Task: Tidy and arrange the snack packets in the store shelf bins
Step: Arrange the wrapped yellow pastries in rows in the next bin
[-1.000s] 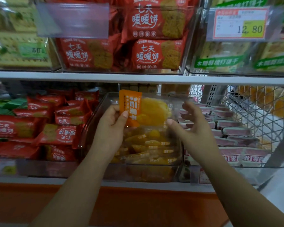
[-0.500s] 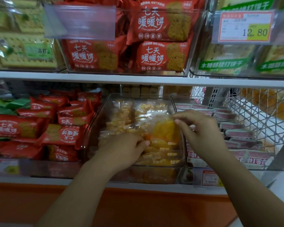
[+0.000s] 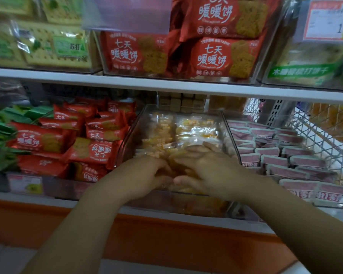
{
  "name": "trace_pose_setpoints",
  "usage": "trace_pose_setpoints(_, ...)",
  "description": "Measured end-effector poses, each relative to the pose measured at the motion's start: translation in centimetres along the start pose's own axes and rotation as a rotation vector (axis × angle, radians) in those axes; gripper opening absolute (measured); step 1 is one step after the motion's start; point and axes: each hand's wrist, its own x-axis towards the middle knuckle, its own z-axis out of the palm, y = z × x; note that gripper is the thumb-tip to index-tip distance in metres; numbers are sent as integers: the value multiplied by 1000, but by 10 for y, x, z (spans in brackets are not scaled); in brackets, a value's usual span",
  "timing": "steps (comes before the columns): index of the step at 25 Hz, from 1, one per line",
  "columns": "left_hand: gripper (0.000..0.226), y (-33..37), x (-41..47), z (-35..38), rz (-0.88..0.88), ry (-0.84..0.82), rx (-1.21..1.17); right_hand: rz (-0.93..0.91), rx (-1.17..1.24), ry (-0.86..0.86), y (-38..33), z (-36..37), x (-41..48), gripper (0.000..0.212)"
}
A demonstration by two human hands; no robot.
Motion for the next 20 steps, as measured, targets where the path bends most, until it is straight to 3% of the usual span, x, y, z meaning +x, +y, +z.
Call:
trace_pose_setpoints(2,15,-8,-6,-3,4,25,70,-45,10,-77,9,2,5,62)
trace_pose_setpoints(5,15,-13,-15,-6,41,115,154,-86,43,-44,20,5,0,42)
trace_pose_setpoints(10,21,-16,-25,-2,25,148,462,-88,-38,-102,8,-10,8,63)
trace_pose_setpoints(13,20,-20,-24,-3,-16,101,355,-129,-63,-45,3,-26,41,50)
trace_pose_setpoints(15,20,-24,-23,-4,-12,80,254,-134,-116,-135,4,-21,62,42)
trace_pose_setpoints(17,20,-27,-23,-5,-3,76,191,-121,47,-259,7,-11,74,29)
trace_pose_setpoints(20,23,-30,-23,-5,7,69,134,-83,9,-218,25,-11,74,8)
